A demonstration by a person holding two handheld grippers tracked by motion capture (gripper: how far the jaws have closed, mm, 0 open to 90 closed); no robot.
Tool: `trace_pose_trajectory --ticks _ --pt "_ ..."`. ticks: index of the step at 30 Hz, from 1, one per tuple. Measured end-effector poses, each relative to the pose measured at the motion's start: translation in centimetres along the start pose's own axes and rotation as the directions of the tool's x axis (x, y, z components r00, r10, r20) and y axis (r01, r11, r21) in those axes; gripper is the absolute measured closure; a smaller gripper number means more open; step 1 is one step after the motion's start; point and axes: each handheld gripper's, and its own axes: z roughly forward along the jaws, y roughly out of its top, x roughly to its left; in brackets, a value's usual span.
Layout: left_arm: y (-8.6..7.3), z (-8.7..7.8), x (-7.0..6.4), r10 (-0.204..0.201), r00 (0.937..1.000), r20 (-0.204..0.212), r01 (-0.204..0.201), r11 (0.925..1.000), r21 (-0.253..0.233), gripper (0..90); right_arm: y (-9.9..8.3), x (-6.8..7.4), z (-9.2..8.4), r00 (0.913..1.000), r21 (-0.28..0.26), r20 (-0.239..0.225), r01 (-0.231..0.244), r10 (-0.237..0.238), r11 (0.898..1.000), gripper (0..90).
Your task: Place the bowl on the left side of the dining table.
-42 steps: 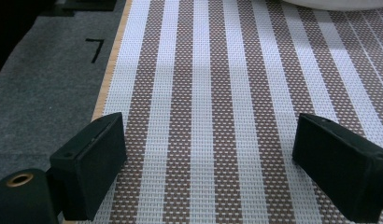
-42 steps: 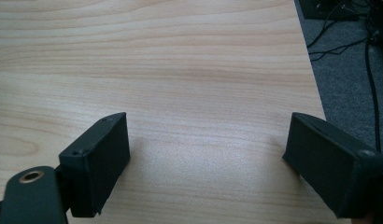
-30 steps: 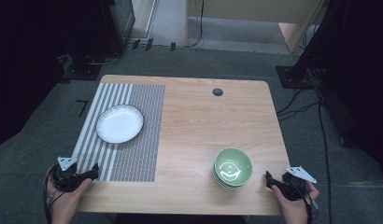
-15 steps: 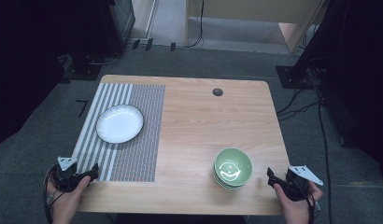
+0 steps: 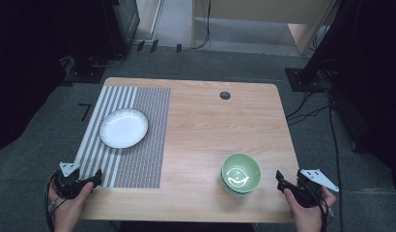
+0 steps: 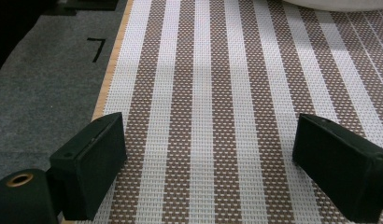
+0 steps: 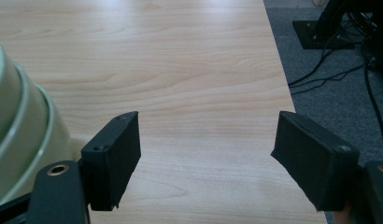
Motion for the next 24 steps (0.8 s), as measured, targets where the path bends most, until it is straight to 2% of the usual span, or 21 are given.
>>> trace_pose_trajectory --ticks 8,14,19,20,21,22,24 --pt "0.0 0.0 0.0 0.000 1.0000 -0.001 0.000 1.0000 0.000 8.8 0.7 0.5 -0.7 0.9999 -0.020 -0.016 0.000 -0.001 1.000 25.6" --pt "0.0 0.0 0.0 0.000 1.0000 -0.001 0.000 1.0000 0.000 8.8 1.4 1.1 -1.5 0.9987 -0.049 -0.050 -0.006 0.003 0.999 30.1" --pt "0.0 0.0 0.0 0.001 1.0000 0.000 -0.001 1.0000 0.000 8.8 1.7 1.6 -1.9 0.9952 -0.073 -0.097 -0.016 0.009 0.997 36.3" --pt "0.0 0.0 0.0 0.001 1.0000 -0.001 -0.001 1.0000 0.000 8.8 1.8 1.7 -2.1 0.9917 -0.081 -0.127 -0.032 0.022 0.996 39.5" --pt "0.0 0.0 0.0 0.001 1.0000 -0.001 -0.001 1.0000 0.000 8.8 1.8 1.7 -2.1 0.9917 -0.081 -0.127 -0.032 0.022 0.996 39.5" --pt "0.0 0.0 0.0 0.001 1.0000 0.000 -0.001 1.0000 0.000 8.8 1.9 1.9 -2.2 0.9872 -0.085 -0.156 -0.044 0.030 0.995 42.3" --pt "0.0 0.0 0.0 0.000 1.0000 0.000 0.000 1.0000 0.000 8.8 2.0 2.2 -2.3 0.9835 -0.084 -0.178 -0.046 0.030 0.995 43.6"
